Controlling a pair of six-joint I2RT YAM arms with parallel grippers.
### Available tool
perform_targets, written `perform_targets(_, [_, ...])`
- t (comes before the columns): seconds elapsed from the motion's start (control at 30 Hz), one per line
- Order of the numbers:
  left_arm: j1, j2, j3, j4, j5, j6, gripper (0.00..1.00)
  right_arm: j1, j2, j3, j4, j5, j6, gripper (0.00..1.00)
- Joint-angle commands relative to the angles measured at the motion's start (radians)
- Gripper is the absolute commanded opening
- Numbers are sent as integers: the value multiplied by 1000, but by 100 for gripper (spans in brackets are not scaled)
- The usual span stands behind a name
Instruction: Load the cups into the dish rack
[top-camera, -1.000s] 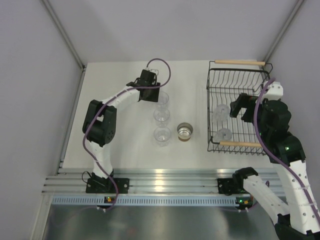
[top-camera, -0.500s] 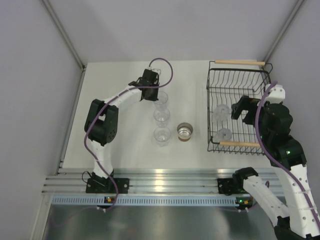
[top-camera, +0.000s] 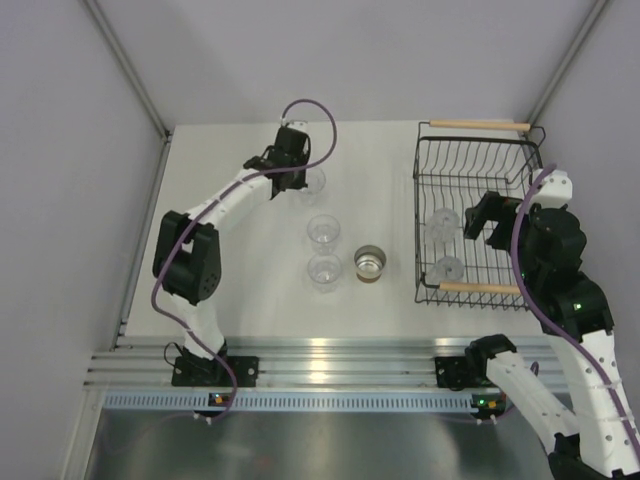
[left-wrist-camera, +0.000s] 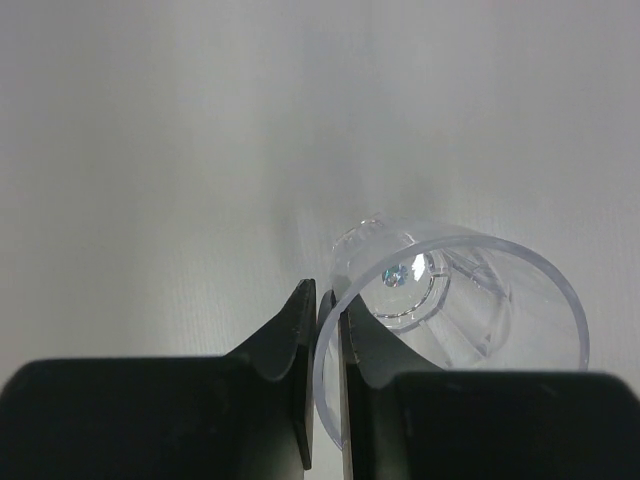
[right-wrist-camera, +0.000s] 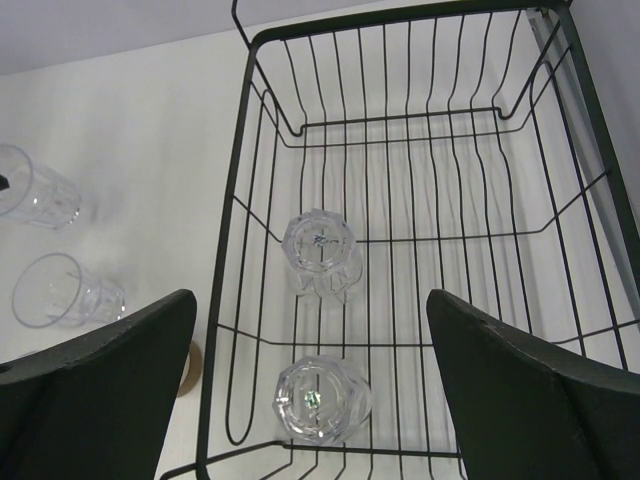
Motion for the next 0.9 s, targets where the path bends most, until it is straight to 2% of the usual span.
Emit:
perform_targets(0.0, [0, -171, 24, 34, -52, -62, 0, -11, -13, -2, -6, 17, -4, 99])
perform_targets(0.17, [0, -330, -37, 108, 43, -159, 0, -11, -15, -8, 3, 5, 4, 99])
perform_targets(0.47, [0, -574, -259, 363, 374, -418, 0, -13, -16, -23, 40, -72, 26, 99])
perform_targets(0.73, [0, -690, -393, 584, 608, -582, 0, -22, -26, -66, 168, -285, 99, 99])
perform_targets(0.87, [0, -685, -482, 837, 783, -822, 0, -34, -30, -91, 251, -409, 151, 99])
